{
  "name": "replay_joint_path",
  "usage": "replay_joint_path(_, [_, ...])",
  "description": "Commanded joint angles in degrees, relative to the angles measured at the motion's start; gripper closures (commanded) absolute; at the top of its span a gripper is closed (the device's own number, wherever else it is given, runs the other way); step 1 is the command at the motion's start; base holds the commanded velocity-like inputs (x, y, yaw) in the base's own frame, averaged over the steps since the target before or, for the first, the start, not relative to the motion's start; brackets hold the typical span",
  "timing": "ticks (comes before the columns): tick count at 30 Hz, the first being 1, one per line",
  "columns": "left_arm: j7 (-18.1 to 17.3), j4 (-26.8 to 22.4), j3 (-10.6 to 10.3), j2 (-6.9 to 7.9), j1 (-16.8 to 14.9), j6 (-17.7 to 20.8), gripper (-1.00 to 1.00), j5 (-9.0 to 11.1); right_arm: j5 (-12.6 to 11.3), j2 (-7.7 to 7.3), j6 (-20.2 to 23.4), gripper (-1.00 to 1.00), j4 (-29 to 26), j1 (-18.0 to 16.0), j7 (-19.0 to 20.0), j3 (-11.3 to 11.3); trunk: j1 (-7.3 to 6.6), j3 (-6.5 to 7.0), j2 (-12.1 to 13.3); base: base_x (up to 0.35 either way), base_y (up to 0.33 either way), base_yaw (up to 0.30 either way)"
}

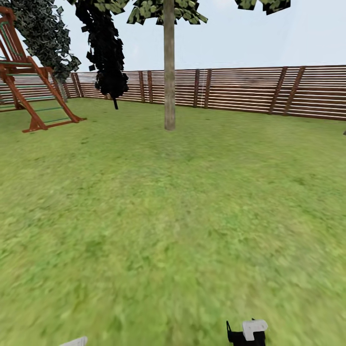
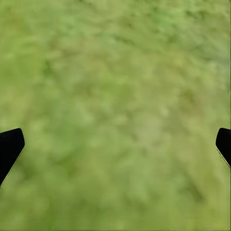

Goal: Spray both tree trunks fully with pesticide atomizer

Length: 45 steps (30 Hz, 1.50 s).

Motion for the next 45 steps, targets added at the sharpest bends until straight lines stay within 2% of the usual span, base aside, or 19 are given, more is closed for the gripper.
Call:
replay_joint_path(1, [0.0,0.0,-0.5,0.01,0.0,-0.1,1.0,0.4,-0.3,0.0,-0.1,-1.0,0.0,0.0,-0.2,0.5,0.03,-0.05,0.0,0.339,0.0,0.0])
replay_joint_path(31, [0.0,0.0,-0.5,0.01,0.0,-0.1,1.0,0.4,-0.4,0.0,-0.1,-1.0,-0.1,0.0,-0.3,0.5,0.03,-0.05,0.0,0.339,0.0,0.0])
replay_joint_path(45, [0.0,0.0,-0.5,-0.06,0.0,-0.1,1.0,0.4,-0.1,-0.09,-0.2,-1.0,-2.1,0.0,0.1,0.8,0.03,-0.05,0.0,0.339,0.0,0.0])
